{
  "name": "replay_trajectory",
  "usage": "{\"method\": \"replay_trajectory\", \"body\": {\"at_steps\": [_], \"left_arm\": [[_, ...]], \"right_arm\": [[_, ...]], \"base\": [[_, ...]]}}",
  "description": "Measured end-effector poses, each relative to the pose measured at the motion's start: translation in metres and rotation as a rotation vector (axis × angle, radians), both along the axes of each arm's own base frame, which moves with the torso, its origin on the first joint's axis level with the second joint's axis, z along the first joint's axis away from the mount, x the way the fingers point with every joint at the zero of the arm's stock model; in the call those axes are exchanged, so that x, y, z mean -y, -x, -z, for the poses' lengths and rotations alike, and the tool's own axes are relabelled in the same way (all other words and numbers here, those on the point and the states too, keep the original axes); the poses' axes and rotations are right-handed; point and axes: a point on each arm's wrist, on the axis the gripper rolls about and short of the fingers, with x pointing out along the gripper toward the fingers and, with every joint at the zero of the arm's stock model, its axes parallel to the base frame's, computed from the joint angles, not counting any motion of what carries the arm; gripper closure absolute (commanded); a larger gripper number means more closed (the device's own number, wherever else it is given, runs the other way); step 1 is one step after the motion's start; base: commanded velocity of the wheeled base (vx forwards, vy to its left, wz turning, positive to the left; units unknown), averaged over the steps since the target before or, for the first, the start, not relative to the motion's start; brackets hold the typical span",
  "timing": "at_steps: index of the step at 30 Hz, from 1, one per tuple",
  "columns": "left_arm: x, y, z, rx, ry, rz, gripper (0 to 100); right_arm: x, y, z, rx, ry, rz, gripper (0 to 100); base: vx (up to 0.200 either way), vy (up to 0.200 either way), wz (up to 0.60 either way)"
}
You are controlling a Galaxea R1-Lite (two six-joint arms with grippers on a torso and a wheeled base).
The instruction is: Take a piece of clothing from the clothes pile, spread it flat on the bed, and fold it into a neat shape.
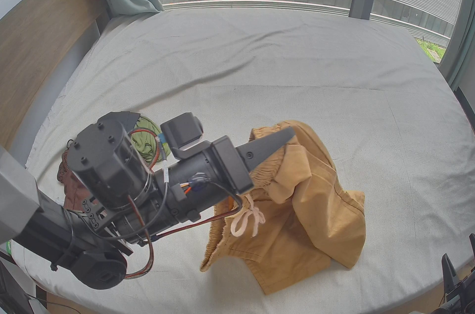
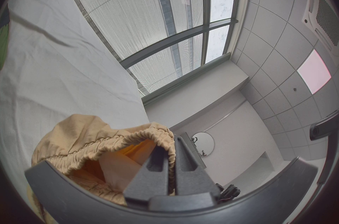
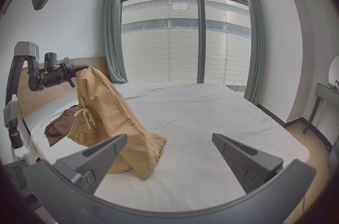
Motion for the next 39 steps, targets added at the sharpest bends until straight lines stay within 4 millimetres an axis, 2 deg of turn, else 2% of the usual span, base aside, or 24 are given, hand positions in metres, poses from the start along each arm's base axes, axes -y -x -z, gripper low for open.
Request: {"method": "replay_trajectory", "body": {"at_steps": [7, 12, 21, 31, 39], "left_arm": [[-0.026, -0.008, 0.011, 0.077, -0.019, -0.093, 100], [-0.043, -0.014, 0.023, 0.051, -0.057, -0.148, 100], [-0.063, -0.021, 0.031, 0.042, -0.098, -0.222, 100], [-0.096, -0.033, 0.044, 0.031, -0.165, -0.343, 100], [-0.123, -0.030, 0.058, 0.016, -0.246, -0.345, 100]], "right_arm": [[0.000, 0.000, 0.000, 0.000, 0.000, -0.001, 0], [0.000, 0.000, 0.000, 0.000, 0.000, -0.001, 0], [0.000, 0.000, 0.000, 0.000, 0.000, -0.001, 0], [0.000, 0.000, 0.000, 0.000, 0.000, -0.001, 0], [0.000, 0.000, 0.000, 0.000, 0.000, 0.001, 0]], "base": [[0.000, 0.000, 0.00], [0.000, 0.000, 0.00], [0.000, 0.000, 0.00], [0.000, 0.000, 0.00], [0.000, 0.000, 0.00]]}}
